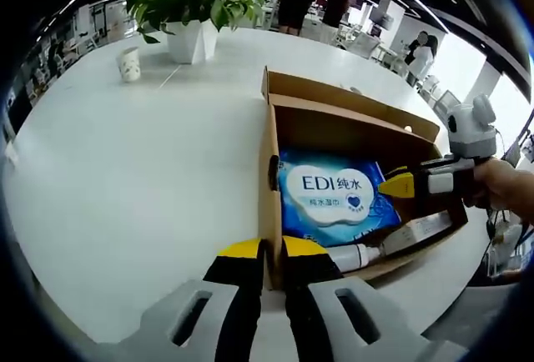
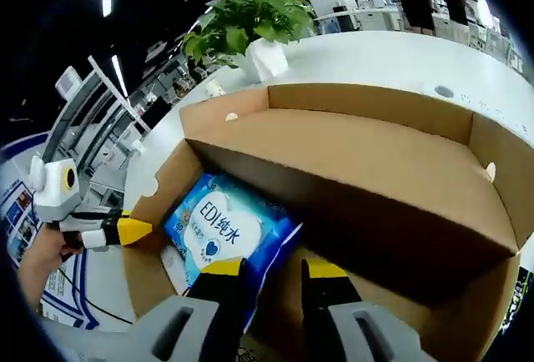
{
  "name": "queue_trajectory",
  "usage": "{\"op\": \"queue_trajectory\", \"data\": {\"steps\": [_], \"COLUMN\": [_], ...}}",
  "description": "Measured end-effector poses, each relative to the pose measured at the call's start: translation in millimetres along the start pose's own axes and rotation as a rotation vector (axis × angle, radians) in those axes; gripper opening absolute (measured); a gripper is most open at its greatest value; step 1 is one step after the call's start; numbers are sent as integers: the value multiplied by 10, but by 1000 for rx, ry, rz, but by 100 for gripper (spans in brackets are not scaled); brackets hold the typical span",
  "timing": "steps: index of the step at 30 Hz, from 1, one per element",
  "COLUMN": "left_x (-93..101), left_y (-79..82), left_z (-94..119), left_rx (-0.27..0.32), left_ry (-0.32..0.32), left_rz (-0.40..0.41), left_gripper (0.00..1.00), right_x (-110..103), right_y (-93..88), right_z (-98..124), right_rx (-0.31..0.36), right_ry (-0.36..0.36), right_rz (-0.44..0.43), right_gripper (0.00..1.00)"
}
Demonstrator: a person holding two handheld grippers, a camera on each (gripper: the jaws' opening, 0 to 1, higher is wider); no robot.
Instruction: Operate the shoe box by opening the lid, removing the specified soft item, and placing it in the target area until the item is outside and the box remains undamaged.
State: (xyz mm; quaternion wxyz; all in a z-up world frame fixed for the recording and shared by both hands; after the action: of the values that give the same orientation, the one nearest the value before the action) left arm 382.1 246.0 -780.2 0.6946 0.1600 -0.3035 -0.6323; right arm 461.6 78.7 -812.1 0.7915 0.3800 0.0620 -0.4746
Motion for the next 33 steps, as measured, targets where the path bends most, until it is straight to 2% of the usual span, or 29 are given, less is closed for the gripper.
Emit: {"op": "queue_trajectory", "data": {"steps": [8,11,16,29,33], "left_x": [-8,-6,-21,-19,-19], "left_y": [7,8,14,15,12], "left_z": [-8,-10,-19,-13,-11], "left_rx": [2,2,2,4,7], "left_ry": [-2,1,2,2,5], "left_rz": [4,0,1,0,-2], "left_gripper": [6,6,5,5,5], "right_x": [-80,-104,-105,-187,-210], "right_y": [-5,-7,3,68,143], "right_z": [-35,-10,17,107,152], "right_rx": [-7,-7,-6,11,29], "right_ry": [40,38,35,37,28], "right_rz": [-56,-38,-2,42,55], "right_gripper": [11,10,0,0,0]}}
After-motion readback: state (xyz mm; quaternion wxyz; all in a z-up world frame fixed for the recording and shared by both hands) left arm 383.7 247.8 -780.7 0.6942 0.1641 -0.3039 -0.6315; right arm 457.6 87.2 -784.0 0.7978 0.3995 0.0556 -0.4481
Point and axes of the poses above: the point that each gripper's makers call its tool centre point, and the gripper's own axes: z roughly backward along the fingers, x roughly to its right, y roughly out of its top, the point moved 2 cm from there along z, roughly backward along the fingers, and after that the axes turned 1 degree about -y, right-handed, at the moved point
